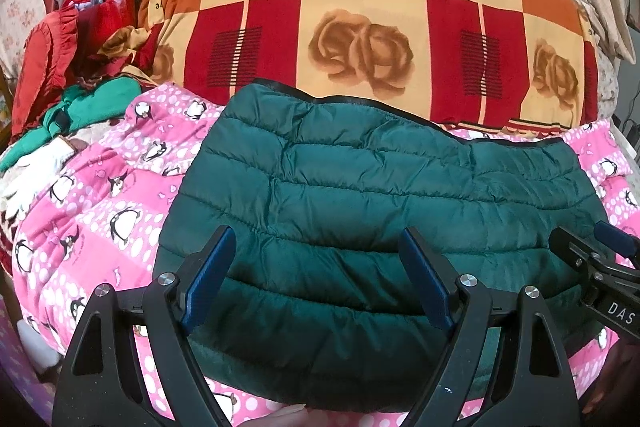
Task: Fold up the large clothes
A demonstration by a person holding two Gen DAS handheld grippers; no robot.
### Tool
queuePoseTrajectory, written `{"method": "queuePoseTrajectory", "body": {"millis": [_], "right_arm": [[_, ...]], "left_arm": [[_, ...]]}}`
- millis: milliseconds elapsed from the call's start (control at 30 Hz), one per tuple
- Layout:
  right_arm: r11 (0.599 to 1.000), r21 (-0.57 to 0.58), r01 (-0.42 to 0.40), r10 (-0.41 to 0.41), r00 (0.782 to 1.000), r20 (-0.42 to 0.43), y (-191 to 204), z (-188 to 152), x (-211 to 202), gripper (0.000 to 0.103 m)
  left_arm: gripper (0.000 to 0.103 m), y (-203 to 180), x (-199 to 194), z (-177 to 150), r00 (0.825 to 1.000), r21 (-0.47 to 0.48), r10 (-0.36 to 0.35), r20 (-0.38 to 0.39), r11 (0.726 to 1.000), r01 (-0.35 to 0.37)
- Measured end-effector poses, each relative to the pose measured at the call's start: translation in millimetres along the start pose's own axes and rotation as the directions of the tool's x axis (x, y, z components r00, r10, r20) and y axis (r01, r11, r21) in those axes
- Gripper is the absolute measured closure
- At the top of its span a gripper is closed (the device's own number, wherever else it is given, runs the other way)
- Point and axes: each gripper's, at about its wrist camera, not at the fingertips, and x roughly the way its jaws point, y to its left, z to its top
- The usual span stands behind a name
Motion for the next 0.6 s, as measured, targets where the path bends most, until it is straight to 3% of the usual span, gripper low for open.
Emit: {"method": "queuePoseTrajectory", "body": {"millis": [600], "right_arm": [[1.0, 0.008, -0.006, 0.006, 1.0, -0.011, 0.0, 0.4, 6.4, 0.015]], "left_arm": [[0.019, 1.0, 6.9, -0.2, 1.0, -0.001, -0.002, -0.01, 1.0, 0.002]]}}
